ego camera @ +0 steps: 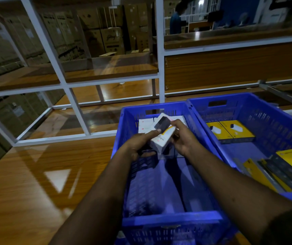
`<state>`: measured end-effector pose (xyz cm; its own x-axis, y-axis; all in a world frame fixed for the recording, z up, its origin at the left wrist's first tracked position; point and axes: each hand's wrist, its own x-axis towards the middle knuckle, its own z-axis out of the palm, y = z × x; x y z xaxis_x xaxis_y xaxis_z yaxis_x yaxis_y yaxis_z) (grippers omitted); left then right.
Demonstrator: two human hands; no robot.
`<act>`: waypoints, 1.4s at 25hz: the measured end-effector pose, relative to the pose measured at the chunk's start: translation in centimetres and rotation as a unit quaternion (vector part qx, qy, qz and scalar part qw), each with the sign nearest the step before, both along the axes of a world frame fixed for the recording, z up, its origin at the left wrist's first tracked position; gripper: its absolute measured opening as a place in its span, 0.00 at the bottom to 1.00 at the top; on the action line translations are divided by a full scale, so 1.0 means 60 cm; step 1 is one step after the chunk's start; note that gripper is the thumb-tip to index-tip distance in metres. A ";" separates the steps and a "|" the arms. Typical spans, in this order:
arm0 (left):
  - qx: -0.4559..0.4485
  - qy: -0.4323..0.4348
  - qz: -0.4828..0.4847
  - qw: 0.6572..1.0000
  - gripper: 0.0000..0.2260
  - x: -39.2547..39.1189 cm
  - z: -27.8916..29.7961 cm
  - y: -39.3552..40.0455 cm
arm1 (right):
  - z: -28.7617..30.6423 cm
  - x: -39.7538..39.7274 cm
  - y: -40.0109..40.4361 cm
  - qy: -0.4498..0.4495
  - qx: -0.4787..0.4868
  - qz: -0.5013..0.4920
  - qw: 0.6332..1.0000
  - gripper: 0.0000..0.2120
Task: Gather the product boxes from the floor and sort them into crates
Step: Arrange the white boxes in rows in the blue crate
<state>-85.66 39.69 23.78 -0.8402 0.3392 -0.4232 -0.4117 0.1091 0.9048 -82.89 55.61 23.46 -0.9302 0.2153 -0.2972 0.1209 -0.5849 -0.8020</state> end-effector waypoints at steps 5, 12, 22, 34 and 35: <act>0.128 0.025 0.130 0.983 0.15 -0.013 0.003 -0.003 | -0.004 0.002 0.006 -0.016 0.044 0.059 0.997 0.11; 0.187 0.059 0.202 0.960 0.21 -0.033 -0.017 -0.007 | -0.035 0.018 -0.031 -0.035 0.201 0.237 0.950 0.27; -0.162 0.089 0.167 0.968 0.33 -0.021 -0.060 0.012 | -0.069 0.017 -0.043 -0.069 0.624 0.381 0.678 0.34; -0.350 0.122 0.206 0.906 0.50 -0.014 -0.113 0.025 | -0.043 0.026 -0.053 -0.107 0.727 0.481 0.477 0.21; -0.356 0.118 0.204 0.904 0.52 -0.015 -0.117 0.026 | -0.046 0.024 -0.053 -0.103 0.729 0.480 0.478 0.21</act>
<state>-86.56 41.26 16.78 -0.9292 -0.3072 -0.2056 -0.3541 0.5806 0.7331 -81.43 52.42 20.69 -0.7917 -0.1629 -0.5888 -0.0629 0.9804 -0.1867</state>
